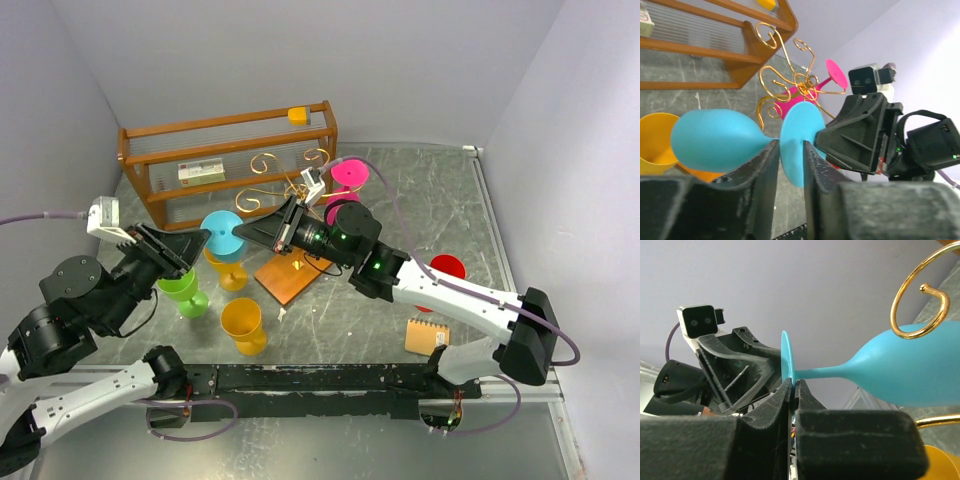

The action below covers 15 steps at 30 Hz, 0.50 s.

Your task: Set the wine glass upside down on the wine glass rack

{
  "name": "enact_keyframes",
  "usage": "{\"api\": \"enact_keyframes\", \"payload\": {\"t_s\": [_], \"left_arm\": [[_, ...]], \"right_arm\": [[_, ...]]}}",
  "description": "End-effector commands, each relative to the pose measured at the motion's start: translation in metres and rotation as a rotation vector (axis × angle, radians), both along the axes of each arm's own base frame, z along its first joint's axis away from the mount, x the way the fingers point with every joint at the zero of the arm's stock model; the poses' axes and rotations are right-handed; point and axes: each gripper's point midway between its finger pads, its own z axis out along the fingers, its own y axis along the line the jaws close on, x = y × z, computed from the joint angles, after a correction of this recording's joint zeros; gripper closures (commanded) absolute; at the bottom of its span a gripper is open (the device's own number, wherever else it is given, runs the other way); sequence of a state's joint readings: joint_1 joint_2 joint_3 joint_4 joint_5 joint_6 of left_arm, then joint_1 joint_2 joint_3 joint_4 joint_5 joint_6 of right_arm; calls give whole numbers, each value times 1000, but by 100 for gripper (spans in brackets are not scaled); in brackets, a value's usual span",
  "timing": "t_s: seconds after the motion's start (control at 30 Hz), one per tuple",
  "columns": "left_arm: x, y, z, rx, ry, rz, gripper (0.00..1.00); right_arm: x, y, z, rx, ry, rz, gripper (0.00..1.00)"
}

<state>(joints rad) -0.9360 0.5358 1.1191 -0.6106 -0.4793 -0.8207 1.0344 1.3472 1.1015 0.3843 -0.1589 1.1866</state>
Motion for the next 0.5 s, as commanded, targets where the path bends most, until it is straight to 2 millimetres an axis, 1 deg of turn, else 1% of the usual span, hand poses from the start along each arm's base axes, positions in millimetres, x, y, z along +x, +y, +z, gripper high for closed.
{"api": "enact_keyframes", "payload": {"t_s": [0.0,0.07,0.2,0.4,0.43,0.47], "left_arm": [[6,-5,9,-41,-33,8,71],[7,-7,9,-40,-30,6,74],[8,-10,8,-37,-25,3,75],[5,-16,11,-49,-48,-30,71],[5,-17,11,-48,-52,-34,72],[5,-18,11,-47,-56,-41,76]], "right_arm": [[-10,-9,9,3,-37,16,100],[-11,-11,9,1,-37,13,100],[-15,-11,9,0,-39,34,100],[-21,-7,10,13,-32,80,100],[-21,-7,10,14,-31,82,100],[-21,-7,10,14,-30,82,100]]}}
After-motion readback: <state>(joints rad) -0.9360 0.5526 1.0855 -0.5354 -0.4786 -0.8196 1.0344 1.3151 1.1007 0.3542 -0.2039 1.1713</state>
